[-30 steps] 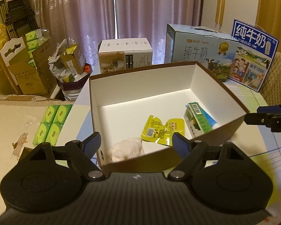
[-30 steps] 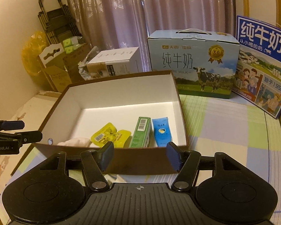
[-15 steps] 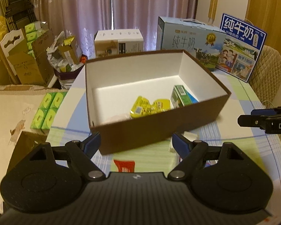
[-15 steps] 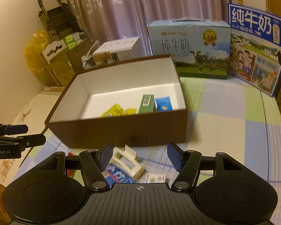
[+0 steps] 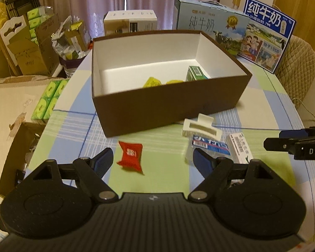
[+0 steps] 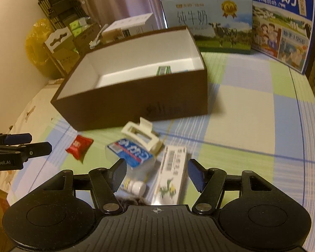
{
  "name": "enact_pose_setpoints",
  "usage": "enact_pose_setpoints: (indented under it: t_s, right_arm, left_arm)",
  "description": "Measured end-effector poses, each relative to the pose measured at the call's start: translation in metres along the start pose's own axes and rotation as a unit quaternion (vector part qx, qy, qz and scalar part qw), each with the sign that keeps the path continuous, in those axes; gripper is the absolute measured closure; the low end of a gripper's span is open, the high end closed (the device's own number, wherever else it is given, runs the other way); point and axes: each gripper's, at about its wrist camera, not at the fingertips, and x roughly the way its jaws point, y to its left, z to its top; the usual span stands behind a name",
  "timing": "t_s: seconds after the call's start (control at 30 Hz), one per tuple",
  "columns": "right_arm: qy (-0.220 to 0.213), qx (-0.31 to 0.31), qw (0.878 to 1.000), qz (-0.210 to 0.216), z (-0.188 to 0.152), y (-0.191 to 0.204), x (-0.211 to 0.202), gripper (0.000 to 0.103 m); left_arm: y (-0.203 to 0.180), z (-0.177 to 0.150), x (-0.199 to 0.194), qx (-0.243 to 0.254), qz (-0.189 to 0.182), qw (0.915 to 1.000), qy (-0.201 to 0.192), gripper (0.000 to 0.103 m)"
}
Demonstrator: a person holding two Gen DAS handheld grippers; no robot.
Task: Organize objects
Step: 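Withdraw both grippers from the brown box toward the remaining table items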
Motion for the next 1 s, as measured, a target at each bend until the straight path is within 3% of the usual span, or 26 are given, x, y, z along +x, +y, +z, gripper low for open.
enact_pose_setpoints:
  t_s: [0.6,1.0]
  right_arm:
    - [0.053,0.008,0.998,-0.018,-0.043,-0.007,0.014,0.042]
    - [0.053,-0.001,0.998,-0.027,-0.042,-0.006,0.029,0.042]
  left_arm:
    - [-0.020,-0.030,0.012,0.001,-0.009,0.9991,0.043,0.023]
    - [-0.015,-0.038,0.016,-0.008,0.007,0.9985,0.053,0.023]
